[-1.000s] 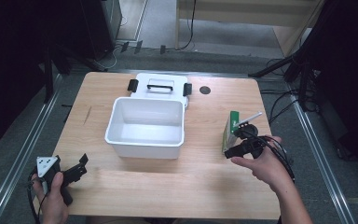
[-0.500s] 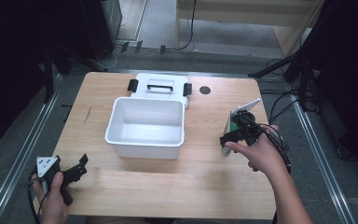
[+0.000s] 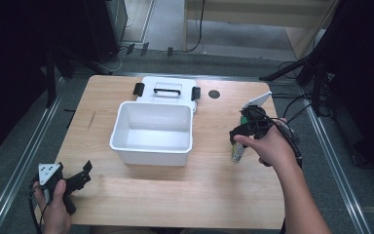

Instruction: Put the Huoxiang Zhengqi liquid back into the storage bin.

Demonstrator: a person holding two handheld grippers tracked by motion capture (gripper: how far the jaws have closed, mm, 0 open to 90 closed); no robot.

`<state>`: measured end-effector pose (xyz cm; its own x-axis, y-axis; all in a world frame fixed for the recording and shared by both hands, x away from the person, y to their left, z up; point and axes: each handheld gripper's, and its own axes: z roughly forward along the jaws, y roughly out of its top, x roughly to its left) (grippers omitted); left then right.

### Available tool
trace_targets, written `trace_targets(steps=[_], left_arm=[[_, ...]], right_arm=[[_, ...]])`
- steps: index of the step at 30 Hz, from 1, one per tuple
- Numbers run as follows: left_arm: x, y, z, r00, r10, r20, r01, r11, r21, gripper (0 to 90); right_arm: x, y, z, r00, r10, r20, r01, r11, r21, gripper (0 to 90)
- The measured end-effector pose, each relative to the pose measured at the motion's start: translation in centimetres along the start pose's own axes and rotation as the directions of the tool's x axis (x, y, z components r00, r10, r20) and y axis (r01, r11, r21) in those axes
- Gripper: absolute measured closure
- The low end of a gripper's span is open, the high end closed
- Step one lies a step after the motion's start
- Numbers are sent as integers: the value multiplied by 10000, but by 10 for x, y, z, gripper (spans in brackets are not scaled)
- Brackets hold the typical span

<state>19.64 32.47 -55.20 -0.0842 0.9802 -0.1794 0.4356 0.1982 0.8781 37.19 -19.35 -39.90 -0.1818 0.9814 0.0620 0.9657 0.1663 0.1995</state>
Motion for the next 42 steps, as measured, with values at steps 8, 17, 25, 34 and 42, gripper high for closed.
trace_targets(steps=[8, 17, 25, 34, 42], left_arm=[[0, 0, 0, 10000, -22, 18, 22, 10000, 3, 11], [0, 0, 0, 10000, -46, 49, 46, 10000, -4, 11], [1, 0, 0, 10000, -37, 65, 37, 10000, 10, 10], [1, 0, 1, 10000, -44, 71, 44, 10000, 15, 11], [1, 0, 1, 10000, -50, 67, 50, 10000, 10, 10]], right_arm=[[1, 19, 1, 9995, 295, 101, -298, 9992, 264, 225], [2, 30, 6, 9974, 575, 425, -596, 9970, 500, 319], [1, 37, 10, 9947, 893, 507, -929, 9929, 741, 372], [0, 42, 16, 9909, 1137, 716, -1210, 9868, 1074, 457], [-1, 43, 17, 9890, 1248, 798, -1330, 9852, 1084, 585]])
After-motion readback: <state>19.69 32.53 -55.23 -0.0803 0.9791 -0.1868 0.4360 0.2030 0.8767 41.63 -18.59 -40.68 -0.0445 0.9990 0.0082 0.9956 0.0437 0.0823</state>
